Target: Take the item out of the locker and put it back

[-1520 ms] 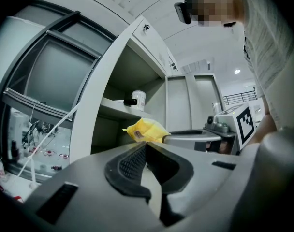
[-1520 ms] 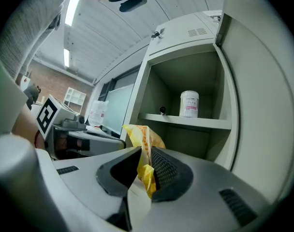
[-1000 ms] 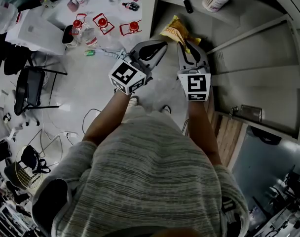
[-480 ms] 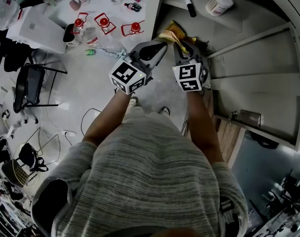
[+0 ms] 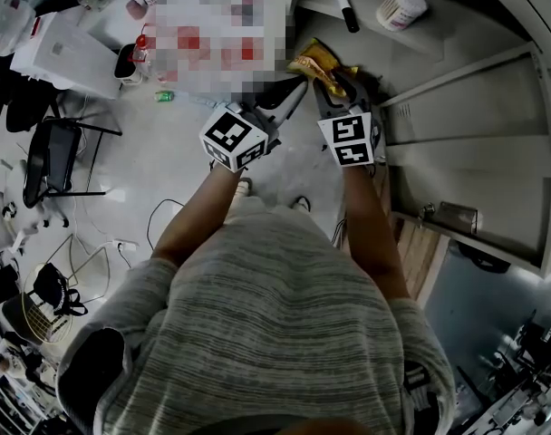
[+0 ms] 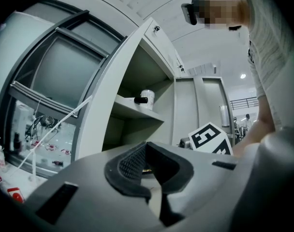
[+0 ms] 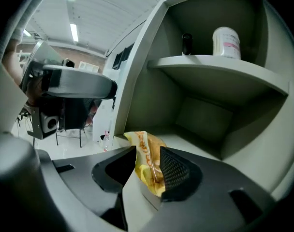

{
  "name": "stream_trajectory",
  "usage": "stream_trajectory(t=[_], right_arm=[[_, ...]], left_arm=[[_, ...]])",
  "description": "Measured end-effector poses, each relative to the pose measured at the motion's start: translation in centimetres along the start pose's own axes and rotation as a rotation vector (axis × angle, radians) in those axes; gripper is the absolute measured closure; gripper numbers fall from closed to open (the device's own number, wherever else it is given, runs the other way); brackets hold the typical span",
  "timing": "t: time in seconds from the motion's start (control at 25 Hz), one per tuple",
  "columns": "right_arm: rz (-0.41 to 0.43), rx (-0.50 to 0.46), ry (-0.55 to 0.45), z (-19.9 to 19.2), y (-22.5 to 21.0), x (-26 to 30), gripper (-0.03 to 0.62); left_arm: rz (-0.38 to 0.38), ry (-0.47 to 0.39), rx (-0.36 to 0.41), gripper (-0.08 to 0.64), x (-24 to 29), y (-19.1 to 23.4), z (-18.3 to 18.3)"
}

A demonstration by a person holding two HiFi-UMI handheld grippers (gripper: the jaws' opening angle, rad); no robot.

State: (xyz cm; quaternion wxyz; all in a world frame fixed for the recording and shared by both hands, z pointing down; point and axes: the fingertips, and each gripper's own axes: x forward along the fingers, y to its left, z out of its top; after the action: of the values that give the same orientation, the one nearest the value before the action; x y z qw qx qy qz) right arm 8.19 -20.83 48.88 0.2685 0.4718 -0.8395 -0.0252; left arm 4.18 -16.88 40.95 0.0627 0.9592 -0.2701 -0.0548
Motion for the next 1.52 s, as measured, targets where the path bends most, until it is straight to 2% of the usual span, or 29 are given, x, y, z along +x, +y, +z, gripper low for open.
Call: stream_trajectory(t=[0.08, 0.16, 0.44, 0.56, 0.76, 1.0, 1.2, 1.32, 1.52], right_arm=[[0.012, 0.056, -0.021, 0.5, -0.1, -0.4, 0.410], [0.014, 0.100, -0.055, 1.4, -0.4, -1.1, 0.388], [-0.007, 0.228, -0.229, 6.7, -2.1, -4.8, 0.382], [-0.024, 0.250, -0.309, 9.2, -2.9, -6.2, 0.382], [-0.067, 0.228, -0.399, 12.7, -4.4, -7.4, 0.382], [-0.129, 0.196, -0.442, 15.4, -6.0, -7.0, 0.383], [-0.178, 0.184, -0.439, 16.6, -6.6, -6.6, 0.387], [-0.199, 0.171, -0.419, 16.7, -6.9, -6.2, 0.430], [-0.224, 0.153, -0.378, 16.6, -7.1, -5.5, 0.465]], left_arm=[[-0.005, -0.003, 0.002, 0.552, 0.1, -0.1, 0.2], [-0.008, -0.007, 0.004, 0.552, 0.2, -0.2, 0.4], [-0.014, -0.034, 0.013, 0.552, 0.5, -0.2, 2.1], [-0.022, -0.051, 0.021, 0.552, 0.7, -0.3, 3.0], [-0.029, -0.076, 0.036, 0.552, 0.8, -0.6, 4.5], [-0.035, -0.084, 0.048, 0.552, 0.5, -0.9, 5.3], [-0.037, -0.089, 0.059, 0.552, 0.2, -1.0, 5.8], [-0.037, -0.088, 0.061, 0.552, 0.1, -1.0, 5.9], [-0.041, -0.085, 0.069, 0.552, -0.1, -1.1, 5.9]])
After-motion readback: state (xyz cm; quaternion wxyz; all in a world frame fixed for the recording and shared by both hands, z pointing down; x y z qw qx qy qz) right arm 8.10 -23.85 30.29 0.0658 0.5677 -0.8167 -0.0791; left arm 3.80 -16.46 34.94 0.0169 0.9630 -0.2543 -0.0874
